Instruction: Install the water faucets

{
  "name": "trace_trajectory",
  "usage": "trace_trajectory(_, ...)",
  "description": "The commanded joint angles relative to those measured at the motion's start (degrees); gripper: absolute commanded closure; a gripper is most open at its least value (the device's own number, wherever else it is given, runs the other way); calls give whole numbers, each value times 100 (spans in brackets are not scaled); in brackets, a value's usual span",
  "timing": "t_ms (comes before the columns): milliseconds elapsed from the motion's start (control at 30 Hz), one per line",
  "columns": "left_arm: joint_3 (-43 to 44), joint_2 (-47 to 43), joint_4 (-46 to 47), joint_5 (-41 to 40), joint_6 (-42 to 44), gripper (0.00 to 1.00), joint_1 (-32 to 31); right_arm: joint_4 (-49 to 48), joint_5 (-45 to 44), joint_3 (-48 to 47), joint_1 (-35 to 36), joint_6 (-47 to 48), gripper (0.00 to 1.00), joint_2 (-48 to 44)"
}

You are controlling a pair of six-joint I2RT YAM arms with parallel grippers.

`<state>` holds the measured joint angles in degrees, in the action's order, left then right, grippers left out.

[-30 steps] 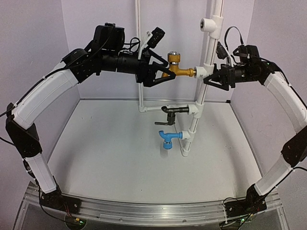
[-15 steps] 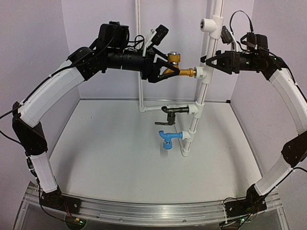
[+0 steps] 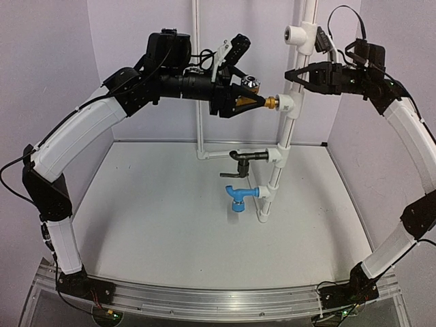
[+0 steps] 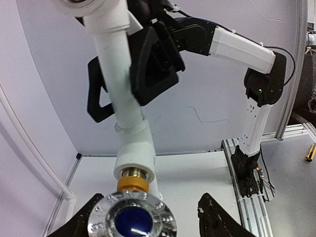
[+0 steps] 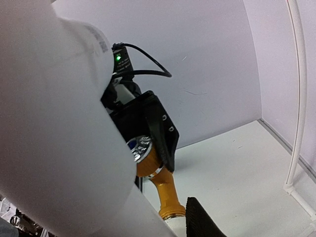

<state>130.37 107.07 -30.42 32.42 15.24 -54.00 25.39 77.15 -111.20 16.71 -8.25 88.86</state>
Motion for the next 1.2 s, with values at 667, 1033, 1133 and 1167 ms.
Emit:
trace_trajectory(667,-156,-540,-184,-584,1121,31,-746,-651,-330,568,-6,-383,100,-325)
trace_trajectory(1033,-64,-589,-301,-686,854,41,-865,-653,-267,1028,-9,-133,100,-642)
trace_trajectory(1133,-274,-688,-359,-761,725,45,-906,-651,-259,1013,-3,-143,100,-637)
trace_trajectory(1167,-410,-758,-308,-819,664,46,-924,-650,-253,1012,-7,-149,100,-635)
